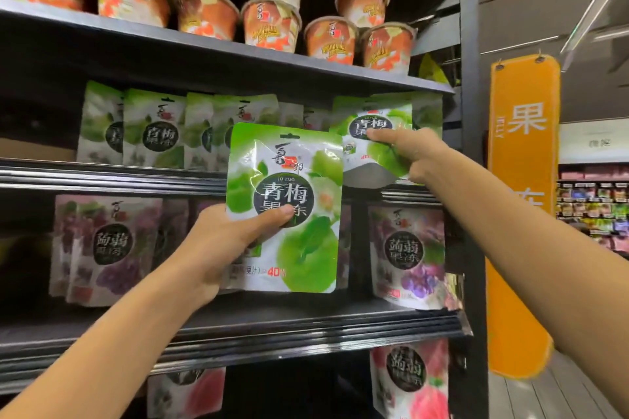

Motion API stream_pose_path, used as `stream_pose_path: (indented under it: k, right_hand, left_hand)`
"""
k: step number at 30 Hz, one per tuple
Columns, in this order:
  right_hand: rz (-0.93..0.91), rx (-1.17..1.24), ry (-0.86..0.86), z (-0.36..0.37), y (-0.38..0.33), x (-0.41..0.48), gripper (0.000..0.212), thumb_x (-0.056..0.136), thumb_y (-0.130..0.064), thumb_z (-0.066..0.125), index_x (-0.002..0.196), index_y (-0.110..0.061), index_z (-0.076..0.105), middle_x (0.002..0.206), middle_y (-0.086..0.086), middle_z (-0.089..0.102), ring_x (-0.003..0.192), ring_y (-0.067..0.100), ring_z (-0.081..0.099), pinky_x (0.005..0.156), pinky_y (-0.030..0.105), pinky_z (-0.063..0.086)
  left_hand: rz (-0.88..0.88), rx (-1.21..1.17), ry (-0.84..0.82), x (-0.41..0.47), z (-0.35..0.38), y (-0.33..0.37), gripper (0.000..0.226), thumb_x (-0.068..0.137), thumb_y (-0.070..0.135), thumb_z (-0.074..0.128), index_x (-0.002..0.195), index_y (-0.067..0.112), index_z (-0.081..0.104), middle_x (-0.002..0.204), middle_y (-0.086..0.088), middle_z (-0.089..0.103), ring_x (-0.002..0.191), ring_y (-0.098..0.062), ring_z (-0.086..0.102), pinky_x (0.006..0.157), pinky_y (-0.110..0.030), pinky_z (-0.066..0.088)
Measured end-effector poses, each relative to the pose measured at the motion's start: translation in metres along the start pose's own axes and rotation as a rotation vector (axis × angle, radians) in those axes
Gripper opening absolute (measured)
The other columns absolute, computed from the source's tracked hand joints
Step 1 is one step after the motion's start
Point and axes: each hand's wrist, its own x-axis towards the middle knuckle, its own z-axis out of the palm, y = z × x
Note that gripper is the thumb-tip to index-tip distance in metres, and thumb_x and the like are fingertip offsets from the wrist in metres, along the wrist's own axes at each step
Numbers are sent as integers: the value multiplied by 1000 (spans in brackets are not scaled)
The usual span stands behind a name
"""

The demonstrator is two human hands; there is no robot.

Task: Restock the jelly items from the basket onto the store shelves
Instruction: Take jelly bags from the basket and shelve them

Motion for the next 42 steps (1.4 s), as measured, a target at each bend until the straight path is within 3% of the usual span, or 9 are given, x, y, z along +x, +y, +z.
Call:
stream_pose_path:
  k: [6, 14, 20, 27, 32, 35, 37, 40, 42]
  right_hand:
    - [-80, -29, 69, 5, 1, 13, 69, 65, -18, 91, 120, 4, 55, 103, 14, 68, 69, 18, 65, 36, 20, 48]
    - [-146, -174, -27, -6, 25, 15, 61, 68, -27, 88, 116, -3, 60, 107, 14, 70, 99, 32, 69, 88, 48, 57]
    - [-297, -497, 83, -24, 24, 1, 56, 69, -33, 87, 94, 13, 66, 100, 27, 69, 87, 34, 69, 84, 45, 55]
    - [-373, -679, 145, -22, 23, -7, 58, 73, -36, 83, 57, -16, 31, 68, 11, 44, 114, 35, 62, 92, 48, 50]
    - [-393, -744, 175, -19, 31, -2, 51, 76, -40, 80, 63, -12, 40, 61, 5, 41, 90, 35, 66, 91, 44, 50]
    - [-503, -716, 265, -17, 35, -7, 48, 79, -39, 79, 105, -5, 56, 98, 6, 54, 99, 25, 53, 90, 33, 45]
    - [-626, -636, 299, -13, 32, -18, 44, 86, -40, 71, 112, -8, 57, 105, 1, 52, 101, 18, 51, 85, 27, 42]
    - [-394, -273, -60, 0, 21, -37, 45, 93, -51, 57, 107, -9, 63, 104, 8, 68, 83, 15, 65, 68, 24, 55]
    - [-150, -140, -300, 10, 15, -46, 57, 88, -57, 60, 118, -9, 63, 110, 10, 71, 90, 23, 71, 80, 39, 60]
  left_hand:
    - [12, -17, 27, 7, 5, -3, 43, 59, 29, 83, 98, 11, 76, 93, -7, 77, 83, -21, 75, 61, -32, 61]
    - [25, -4, 23, 9, 7, -5, 36, 59, 30, 83, 92, 16, 78, 91, -7, 78, 81, -22, 76, 56, -30, 59]
    - [36, 18, 15, 14, 12, -2, 39, 53, 34, 85, 89, 21, 79, 91, -6, 78, 80, -21, 76, 58, -32, 60]
    - [62, 181, 4, 29, 32, 14, 33, 66, 30, 84, 95, 15, 76, 87, -1, 78, 75, -16, 75, 59, -25, 58]
    - [33, 260, 20, 42, 41, 36, 41, 56, 41, 87, 85, 15, 74, 79, -1, 77, 69, -15, 74, 60, -27, 58]
    - [-29, 201, 40, 43, 43, 43, 70, 34, 50, 87, 93, 13, 74, 92, -6, 77, 90, -26, 71, 88, -44, 56]
    - [-53, 148, 44, 45, 45, 47, 73, 39, 48, 87, 100, 11, 72, 93, -7, 77, 88, -26, 73, 80, -40, 59]
    - [-40, 121, 37, 52, 48, 54, 52, 61, 41, 86, 101, 10, 72, 86, -5, 78, 76, -20, 75, 60, -29, 58]
    - [-35, 147, 20, 60, 49, 57, 50, 66, 42, 84, 103, 10, 72, 88, -5, 78, 84, -23, 75, 68, -33, 60]
